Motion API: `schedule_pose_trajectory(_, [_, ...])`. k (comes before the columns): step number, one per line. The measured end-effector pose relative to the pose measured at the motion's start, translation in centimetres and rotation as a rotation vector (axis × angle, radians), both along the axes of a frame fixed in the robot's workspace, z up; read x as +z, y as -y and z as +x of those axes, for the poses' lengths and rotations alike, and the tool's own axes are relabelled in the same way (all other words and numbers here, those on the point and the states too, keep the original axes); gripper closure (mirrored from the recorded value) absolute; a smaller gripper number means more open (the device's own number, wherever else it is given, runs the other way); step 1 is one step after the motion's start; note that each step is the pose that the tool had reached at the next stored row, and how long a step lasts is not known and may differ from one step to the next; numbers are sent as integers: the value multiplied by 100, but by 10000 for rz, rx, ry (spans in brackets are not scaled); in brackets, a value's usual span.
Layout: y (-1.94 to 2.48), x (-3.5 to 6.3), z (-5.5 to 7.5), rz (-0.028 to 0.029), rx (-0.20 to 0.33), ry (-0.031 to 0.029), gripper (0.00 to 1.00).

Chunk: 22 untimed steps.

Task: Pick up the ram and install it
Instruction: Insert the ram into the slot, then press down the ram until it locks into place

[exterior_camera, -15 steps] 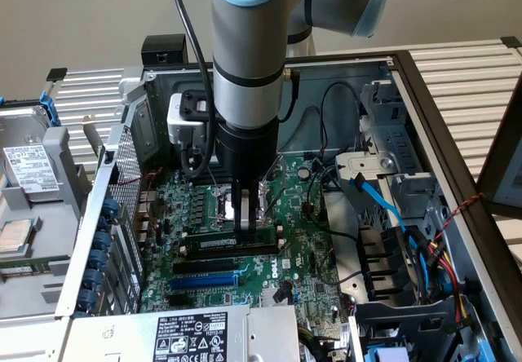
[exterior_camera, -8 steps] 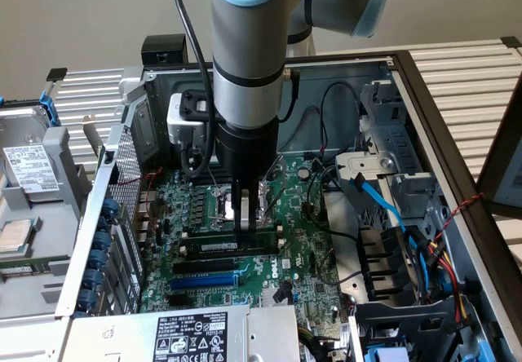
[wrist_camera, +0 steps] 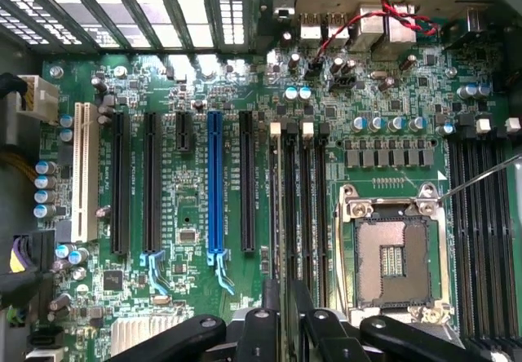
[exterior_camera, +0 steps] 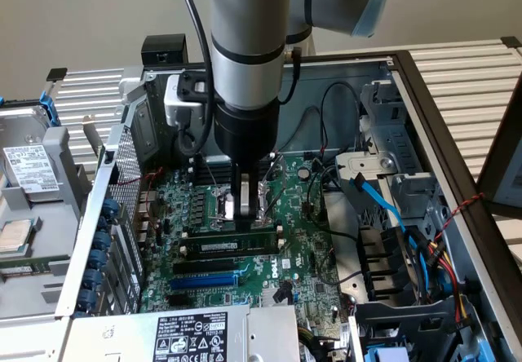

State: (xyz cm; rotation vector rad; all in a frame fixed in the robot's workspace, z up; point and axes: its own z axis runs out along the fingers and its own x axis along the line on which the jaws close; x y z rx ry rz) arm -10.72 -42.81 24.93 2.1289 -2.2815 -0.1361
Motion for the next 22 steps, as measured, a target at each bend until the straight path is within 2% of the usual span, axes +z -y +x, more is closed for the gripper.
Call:
schedule_pose_trajectory(3, [0, 23, 11, 2, -1, 180, 80])
schedule_pose_trajectory(21, [0, 25, 12, -5, -1, 181, 80])
schedule_pose_trajectory(22, [0, 25, 12, -5, -1, 181, 82])
